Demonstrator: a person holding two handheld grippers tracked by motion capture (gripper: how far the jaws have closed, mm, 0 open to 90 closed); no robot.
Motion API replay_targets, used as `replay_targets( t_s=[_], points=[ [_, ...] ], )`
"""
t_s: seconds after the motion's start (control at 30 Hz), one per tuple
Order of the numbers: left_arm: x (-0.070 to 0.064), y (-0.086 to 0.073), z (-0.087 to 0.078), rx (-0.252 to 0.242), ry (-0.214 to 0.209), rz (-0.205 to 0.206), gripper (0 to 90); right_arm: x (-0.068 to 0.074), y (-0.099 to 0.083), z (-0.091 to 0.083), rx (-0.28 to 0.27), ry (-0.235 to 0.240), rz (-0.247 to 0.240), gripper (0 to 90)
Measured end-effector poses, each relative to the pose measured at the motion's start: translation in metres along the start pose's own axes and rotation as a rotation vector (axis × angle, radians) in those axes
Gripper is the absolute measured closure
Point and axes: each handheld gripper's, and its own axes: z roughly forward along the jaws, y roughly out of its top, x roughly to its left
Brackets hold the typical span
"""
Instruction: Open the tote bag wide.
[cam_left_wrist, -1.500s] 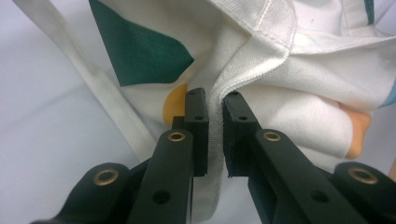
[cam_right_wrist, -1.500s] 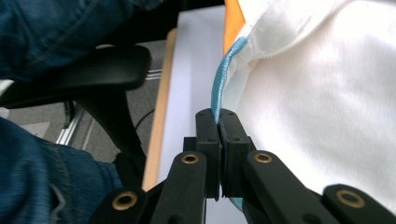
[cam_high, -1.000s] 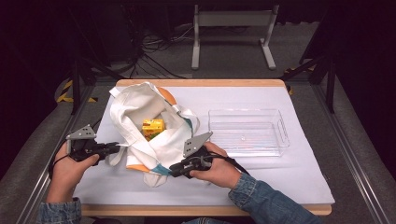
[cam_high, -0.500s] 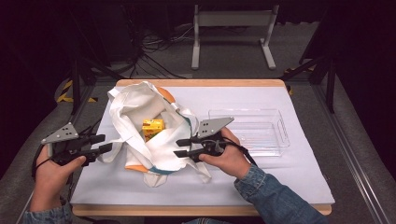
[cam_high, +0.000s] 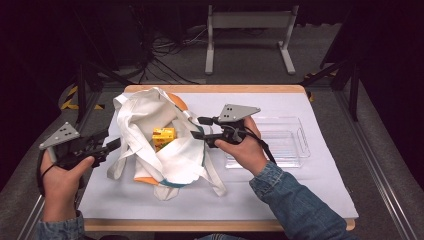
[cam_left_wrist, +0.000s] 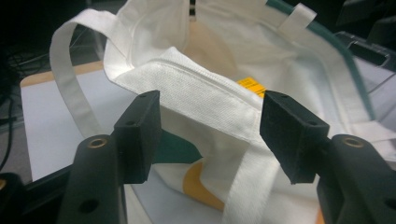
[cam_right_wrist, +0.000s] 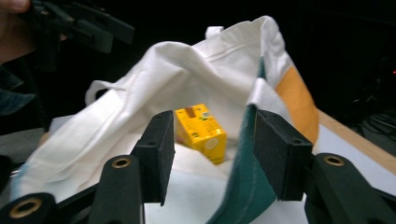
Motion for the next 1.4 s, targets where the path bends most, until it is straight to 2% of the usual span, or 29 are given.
replay_targets(
  t_s=[0.1, 0.17, 0.2, 0.23, 0.27, 0.37, 0.5, 0.57, 0.63, 0.77, 0.87, 0.9, 0.93, 0.97, 1.0, 1.03, 1.07, 1.1, 1.2, 1.4],
  points=[
    [0.0, 0.003, 0.015, -0.002, 0.004, -0.031, 33.7, -0.006, 0.0, 0.007, -0.012, 0.009, 0.025, 47.4],
    [0.001, 0.005, 0.021, 0.011, 0.013, -0.044, 31.1, -0.008, 0.001, 0.012, -0.005, -0.008, 0.01, 47.1],
    [0.0, 0.006, 0.026, 0.025, 0.038, -0.048, 30.4, -0.009, 0.002, 0.015, -0.001, -0.018, 0.004, 46.9],
    [0.0, 0.006, 0.026, 0.025, 0.038, -0.048, 28.5, -0.009, 0.002, 0.015, -0.001, -0.018, 0.004, 46.9],
    [0.0, 0.006, 0.029, 0.032, 0.046, -0.052, 28.5, -0.01, 0.002, 0.019, 0.009, -0.034, -0.014, 46.9],
    [-0.002, 0.007, 0.035, 0.027, 0.034, -0.066, 26.1, -0.01, 0.003, 0.028, 0.028, -0.048, -0.036, 48.2],
    [-0.005, 0.009, 0.04, 0.022, 0.042, -0.047, 21.7, -0.011, 0.003, 0.036, 0.061, -0.07, -0.059, 53.9],
    [-0.006, 0.011, 0.041, 0.014, 0.061, -0.032, 21.5, -0.012, 0.004, 0.039, 0.078, -0.083, -0.067, 56.3],
    [-0.006, 0.014, 0.04, -0.007, 0.073, -0.017, 21.1, -0.014, 0.005, 0.04, 0.076, -0.086, -0.07, 56.3],
    [0.0, 0.016, 0.044, -0.005, 0.119, -0.002, 22.8, -0.018, 0.011, 0.041, 0.068, -0.094, -0.069, 56.4],
    [0.006, 0.014, 0.053, 0.002, 0.094, -0.015, 28.2, -0.019, 0.014, 0.045, 0.08, -0.099, -0.082, 58.2],
    [0.007, 0.013, 0.055, 0.011, 0.089, -0.011, 29.4, -0.019, 0.015, 0.046, 0.083, -0.096, -0.084, 59.5],
    [0.008, 0.012, 0.055, 0.023, 0.085, 0.01, 32.8, -0.02, 0.015, 0.047, 0.086, -0.094, -0.084, 61.8],
    [0.008, 0.012, 0.053, 0.028, 0.071, 0.032, 48.2, -0.021, 0.016, 0.047, 0.093, -0.085, -0.08, 68.4],
    [0.008, 0.012, 0.053, 0.028, 0.071, 0.032, 62.9, -0.021, 0.016, 0.047, 0.093, -0.085, -0.08, 68.4],
    [0.009, 0.011, 0.052, 0.038, 0.059, 0.033, 62.9, -0.022, 0.016, 0.047, 0.103, -0.085, -0.079, 74.5],
    [0.01, 0.01, 0.049, 0.042, 0.055, 0.041, 74.5, -0.024, 0.016, 0.046, 0.112, -0.09, -0.083, 78.9],
    [0.011, 0.009, 0.047, 0.042, 0.063, 0.049, 79.9, -0.026, 0.017, 0.045, 0.119, -0.098, -0.079, 81.6],
    [0.014, 0.006, 0.042, 0.056, 0.096, 0.075, 82.8, -0.034, 0.017, 0.038, 0.127, -0.132, -0.082, 83.1],
    [0.018, -0.001, 0.036, 0.056, 0.107, 0.069, 83.4, -0.051, 0.009, 0.027, 0.132, -0.172, -0.042, 83.5]
  ],
)
